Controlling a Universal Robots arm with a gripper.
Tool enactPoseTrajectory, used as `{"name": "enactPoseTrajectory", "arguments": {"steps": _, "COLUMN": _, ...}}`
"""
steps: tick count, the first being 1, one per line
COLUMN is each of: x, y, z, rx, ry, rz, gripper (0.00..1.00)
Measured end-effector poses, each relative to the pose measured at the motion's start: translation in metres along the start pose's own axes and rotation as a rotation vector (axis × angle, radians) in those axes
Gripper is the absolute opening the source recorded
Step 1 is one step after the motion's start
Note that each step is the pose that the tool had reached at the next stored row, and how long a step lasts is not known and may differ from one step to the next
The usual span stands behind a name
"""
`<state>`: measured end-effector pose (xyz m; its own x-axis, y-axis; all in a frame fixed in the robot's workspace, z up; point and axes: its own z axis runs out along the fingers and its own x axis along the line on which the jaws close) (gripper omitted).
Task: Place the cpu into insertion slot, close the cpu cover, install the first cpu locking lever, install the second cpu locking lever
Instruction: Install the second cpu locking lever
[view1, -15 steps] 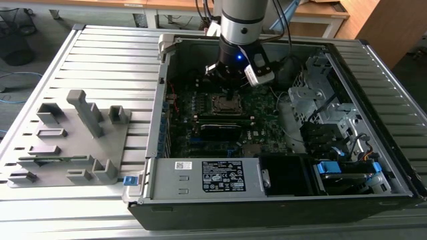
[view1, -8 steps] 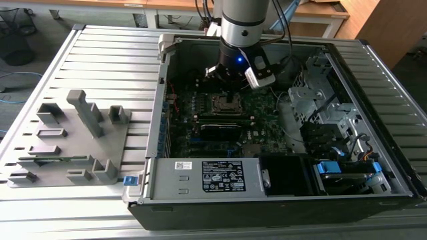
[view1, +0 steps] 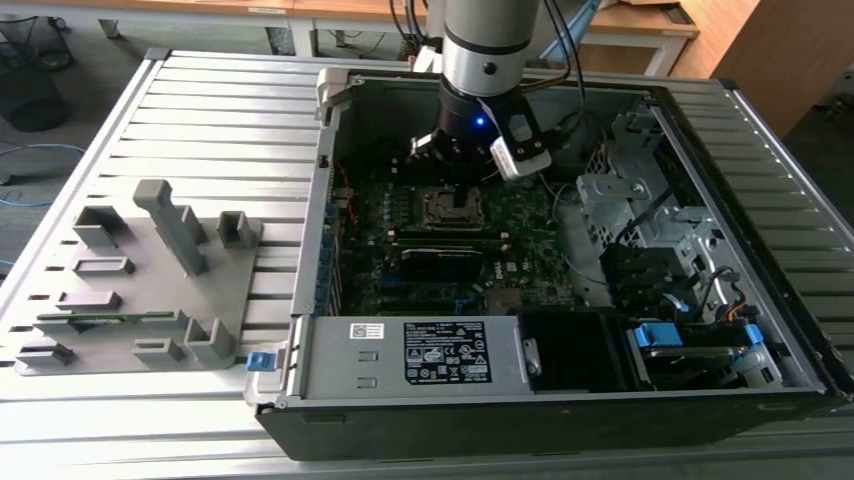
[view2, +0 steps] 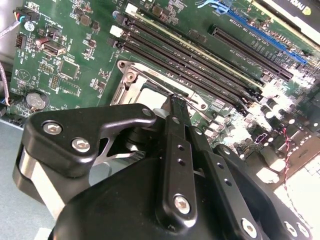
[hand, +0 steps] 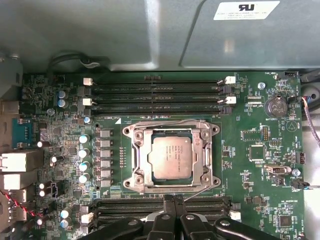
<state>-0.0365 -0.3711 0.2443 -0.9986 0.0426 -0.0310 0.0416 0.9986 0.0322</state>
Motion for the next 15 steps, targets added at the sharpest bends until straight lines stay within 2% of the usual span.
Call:
{"name": "enactPoseTrajectory", "arguments": {"steps": 9, "x": 0.0011, "y": 0.0, "z": 0.0002, "rx": 0.0, "ry": 0.0, "rz": 0.0, "gripper": 0.11}}
{"name": "enactPoseTrajectory", "arguments": {"steps": 15, "x": 0.0048, "y": -0.0002, "z": 0.0004, "rx": 0.0, "ry": 0.0, "rz": 0.0, "gripper": 0.11}}
